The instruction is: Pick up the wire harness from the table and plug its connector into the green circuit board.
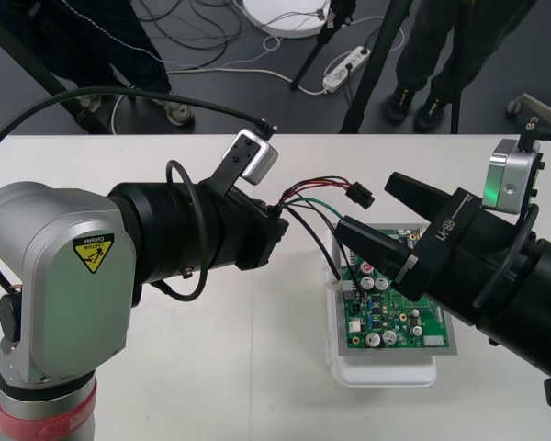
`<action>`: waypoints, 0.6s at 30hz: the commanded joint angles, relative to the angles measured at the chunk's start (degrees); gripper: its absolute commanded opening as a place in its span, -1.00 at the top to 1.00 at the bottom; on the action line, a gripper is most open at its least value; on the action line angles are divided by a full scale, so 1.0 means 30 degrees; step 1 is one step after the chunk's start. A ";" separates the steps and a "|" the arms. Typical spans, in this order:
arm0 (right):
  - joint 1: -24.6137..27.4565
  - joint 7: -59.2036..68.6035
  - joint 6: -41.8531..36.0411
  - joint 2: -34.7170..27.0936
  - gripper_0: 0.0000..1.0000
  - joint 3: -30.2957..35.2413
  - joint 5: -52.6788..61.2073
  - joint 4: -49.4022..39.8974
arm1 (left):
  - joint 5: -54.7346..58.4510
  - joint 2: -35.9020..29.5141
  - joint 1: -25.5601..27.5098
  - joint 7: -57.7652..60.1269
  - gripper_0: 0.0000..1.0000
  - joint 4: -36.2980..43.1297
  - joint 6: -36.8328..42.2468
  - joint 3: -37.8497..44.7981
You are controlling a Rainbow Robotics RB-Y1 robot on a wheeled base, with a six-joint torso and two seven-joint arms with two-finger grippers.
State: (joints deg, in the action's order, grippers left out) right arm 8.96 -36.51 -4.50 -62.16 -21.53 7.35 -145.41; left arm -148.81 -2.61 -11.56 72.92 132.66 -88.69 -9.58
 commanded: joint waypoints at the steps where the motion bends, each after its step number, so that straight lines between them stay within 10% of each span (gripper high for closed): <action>1: 0.0060 0.0481 -0.0434 0.0359 -1.00 0.0584 -0.0340 -0.0777 | -0.0144 0.0929 -0.0599 0.0068 1.00 0.0282 -0.0436 -0.0497; 18: -0.0263 0.0569 -0.0551 0.0564 -1.00 0.0643 -0.0370 -0.0660 | -0.0320 0.1204 -0.0570 0.0097 0.99 0.0253 -0.0436 -0.0497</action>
State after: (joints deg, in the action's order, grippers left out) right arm 8.94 -36.51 -5.92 -61.50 -21.52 6.83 -145.42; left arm -149.43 -0.93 -11.56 72.92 132.66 -88.69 -9.68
